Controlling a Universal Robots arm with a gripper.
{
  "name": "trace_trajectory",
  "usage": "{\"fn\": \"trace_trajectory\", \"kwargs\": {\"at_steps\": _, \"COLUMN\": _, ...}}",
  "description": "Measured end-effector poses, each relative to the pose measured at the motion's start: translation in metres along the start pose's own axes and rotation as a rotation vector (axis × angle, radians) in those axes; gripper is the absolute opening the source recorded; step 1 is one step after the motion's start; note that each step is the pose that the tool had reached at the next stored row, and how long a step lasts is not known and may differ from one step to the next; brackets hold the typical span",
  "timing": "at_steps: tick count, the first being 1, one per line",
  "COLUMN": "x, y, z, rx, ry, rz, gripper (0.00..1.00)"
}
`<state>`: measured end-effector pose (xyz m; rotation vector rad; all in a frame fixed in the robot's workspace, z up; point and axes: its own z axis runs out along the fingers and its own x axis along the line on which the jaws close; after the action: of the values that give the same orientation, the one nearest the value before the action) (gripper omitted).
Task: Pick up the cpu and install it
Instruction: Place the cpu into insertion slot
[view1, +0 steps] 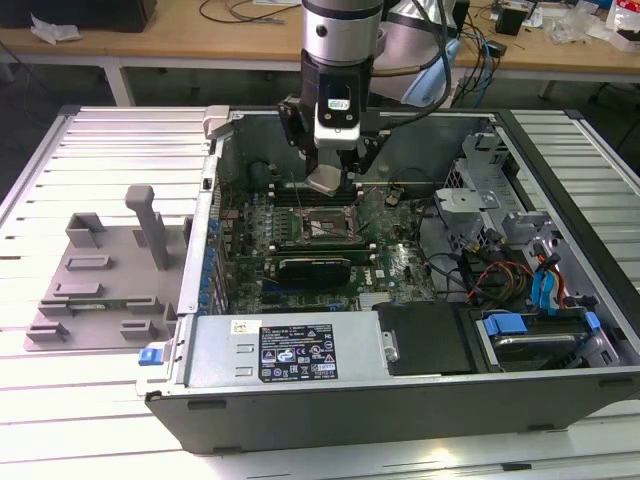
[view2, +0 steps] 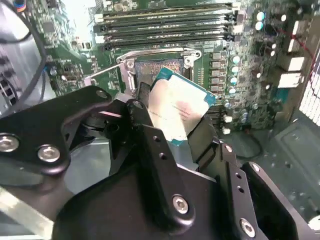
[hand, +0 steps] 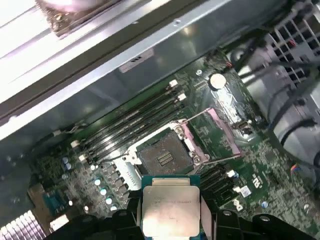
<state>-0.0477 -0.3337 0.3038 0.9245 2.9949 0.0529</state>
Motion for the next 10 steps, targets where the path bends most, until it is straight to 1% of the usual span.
{"fn": "trace_trajectory", "kwargs": {"at_steps": 2, "x": 0.0, "y": 0.0, "z": 0.001, "rx": -0.0003, "ry": -0.0035, "rz": 0.103, "gripper": 0.55}}
{"fn": "trace_trajectory", "kwargs": {"at_steps": 4, "x": 0.0, "y": -0.0001, "z": 0.0016, "rx": -0.0006, "ry": -0.0058, "rz": 0.17, "gripper": 0.55}}
{"fn": "trace_trajectory", "kwargs": {"at_steps": 8, "x": 0.0, "y": -0.0001, "z": 0.0024, "rx": -0.0009, "ry": -0.0087, "rz": 0.254, "gripper": 0.55}}
{"fn": "trace_trajectory", "kwargs": {"at_steps": 10, "x": 0.0, "y": -0.0001, "z": 0.0034, "rx": -0.0012, "ry": -0.012, "rz": 0.352, "gripper": 0.55}}
